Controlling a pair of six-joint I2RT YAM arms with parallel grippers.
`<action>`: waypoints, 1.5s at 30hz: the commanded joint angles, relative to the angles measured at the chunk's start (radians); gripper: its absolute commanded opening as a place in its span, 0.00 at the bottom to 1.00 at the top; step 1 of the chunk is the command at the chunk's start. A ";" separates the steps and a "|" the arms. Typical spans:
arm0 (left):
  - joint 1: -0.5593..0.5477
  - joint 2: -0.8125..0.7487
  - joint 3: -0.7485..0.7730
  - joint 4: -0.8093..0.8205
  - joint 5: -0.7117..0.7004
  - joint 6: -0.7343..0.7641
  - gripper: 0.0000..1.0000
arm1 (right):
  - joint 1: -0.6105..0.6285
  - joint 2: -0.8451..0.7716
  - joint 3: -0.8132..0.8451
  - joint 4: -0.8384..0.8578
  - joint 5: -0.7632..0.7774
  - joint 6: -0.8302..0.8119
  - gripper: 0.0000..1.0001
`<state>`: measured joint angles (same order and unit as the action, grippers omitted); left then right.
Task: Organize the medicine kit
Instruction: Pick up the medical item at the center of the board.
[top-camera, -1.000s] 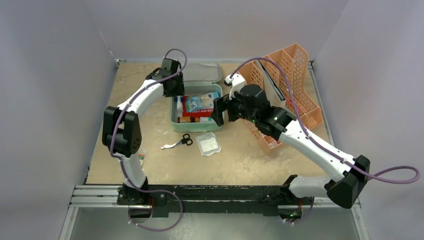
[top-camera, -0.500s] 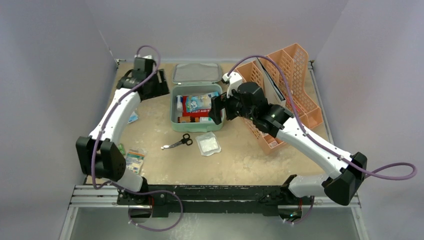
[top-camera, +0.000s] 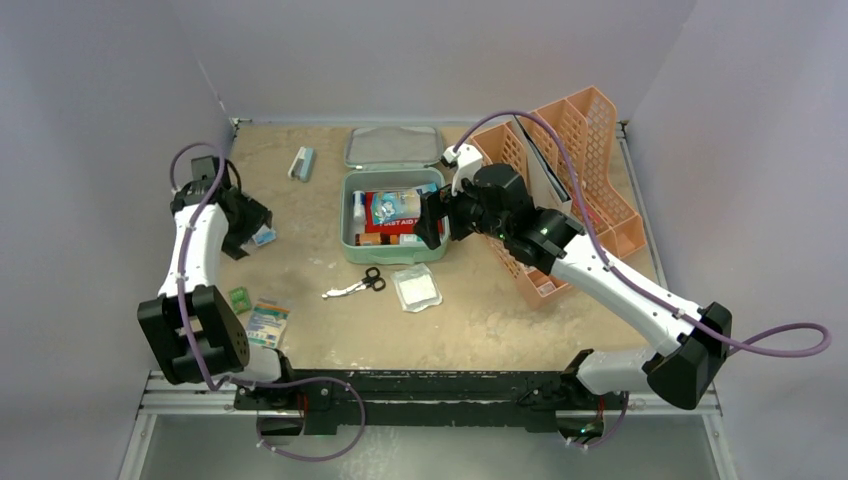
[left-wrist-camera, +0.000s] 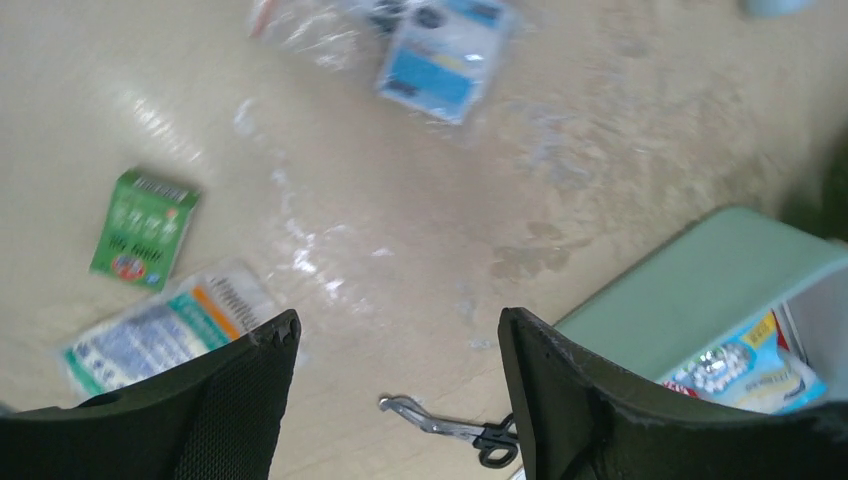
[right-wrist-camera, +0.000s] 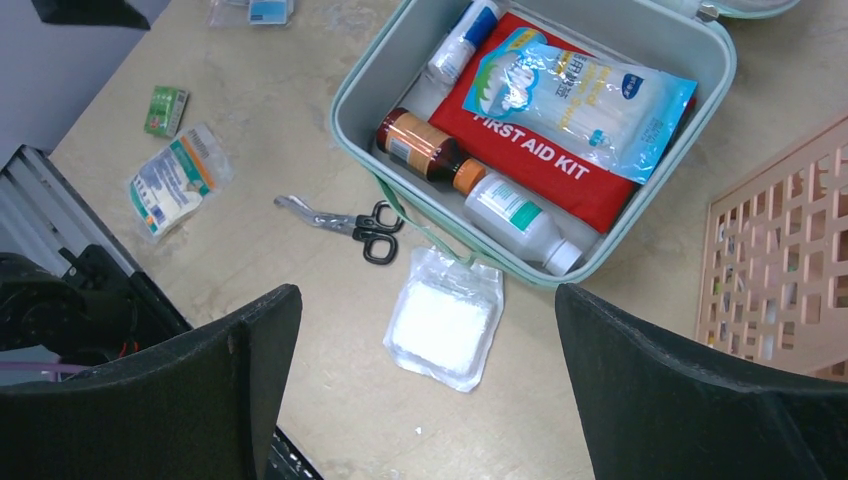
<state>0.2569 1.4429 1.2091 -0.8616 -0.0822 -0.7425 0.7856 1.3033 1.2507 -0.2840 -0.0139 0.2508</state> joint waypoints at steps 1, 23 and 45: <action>0.033 -0.099 -0.069 -0.085 -0.088 -0.213 0.70 | 0.005 -0.008 -0.007 0.043 -0.023 0.015 0.99; 0.042 -0.151 -0.172 -0.206 -0.269 -0.363 0.65 | 0.004 -0.020 -0.019 0.003 0.087 0.038 0.95; 0.227 -0.058 -0.248 -0.123 -0.226 -0.581 0.83 | 0.004 0.037 0.112 -0.107 0.015 -0.001 0.94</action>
<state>0.4725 1.3758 0.9588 -1.0397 -0.2741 -1.2743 0.7856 1.3720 1.3209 -0.3706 0.0227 0.2668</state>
